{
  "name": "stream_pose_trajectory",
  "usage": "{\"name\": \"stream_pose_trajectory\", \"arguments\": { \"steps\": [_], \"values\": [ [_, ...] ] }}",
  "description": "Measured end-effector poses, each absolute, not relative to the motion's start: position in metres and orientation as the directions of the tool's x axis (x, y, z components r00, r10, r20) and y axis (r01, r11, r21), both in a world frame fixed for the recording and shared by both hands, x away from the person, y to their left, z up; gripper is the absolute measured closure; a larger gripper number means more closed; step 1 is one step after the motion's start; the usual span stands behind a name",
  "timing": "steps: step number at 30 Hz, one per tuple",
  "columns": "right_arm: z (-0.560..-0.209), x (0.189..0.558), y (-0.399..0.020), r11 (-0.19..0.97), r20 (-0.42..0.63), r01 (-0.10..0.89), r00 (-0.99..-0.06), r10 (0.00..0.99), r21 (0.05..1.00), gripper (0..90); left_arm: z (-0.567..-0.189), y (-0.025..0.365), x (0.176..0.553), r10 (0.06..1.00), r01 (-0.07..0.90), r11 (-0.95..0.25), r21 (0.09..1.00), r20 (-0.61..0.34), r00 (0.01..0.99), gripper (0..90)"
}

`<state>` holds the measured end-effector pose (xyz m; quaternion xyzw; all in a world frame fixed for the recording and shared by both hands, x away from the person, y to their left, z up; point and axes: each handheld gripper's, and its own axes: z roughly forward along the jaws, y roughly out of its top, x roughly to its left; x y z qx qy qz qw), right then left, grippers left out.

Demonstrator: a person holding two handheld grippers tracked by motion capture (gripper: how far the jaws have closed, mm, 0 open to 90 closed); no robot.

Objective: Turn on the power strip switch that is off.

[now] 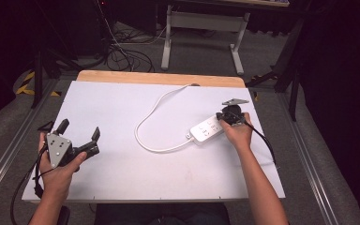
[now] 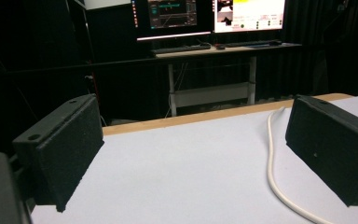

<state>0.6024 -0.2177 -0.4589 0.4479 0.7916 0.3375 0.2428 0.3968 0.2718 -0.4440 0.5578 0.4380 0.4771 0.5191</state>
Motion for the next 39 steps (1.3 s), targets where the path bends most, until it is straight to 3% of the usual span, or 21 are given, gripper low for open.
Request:
{"name": "stream_pose_trajectory", "arguments": {
  "steps": [22,39],
  "values": [
    [-0.458,0.600,-0.218,0.398,-0.125,0.511,-0.487,0.864,0.762,90.0,-0.444,0.272,0.398,0.984,-0.007,-0.075,0.997,0.075,0.162,4.6],
    [-0.425,0.577,-0.236,0.286,-0.052,0.427,-0.482,0.875,0.858,90.0,-0.444,0.271,0.399,0.983,-0.008,-0.074,0.997,0.075,0.169,4.6]
  ]
}}
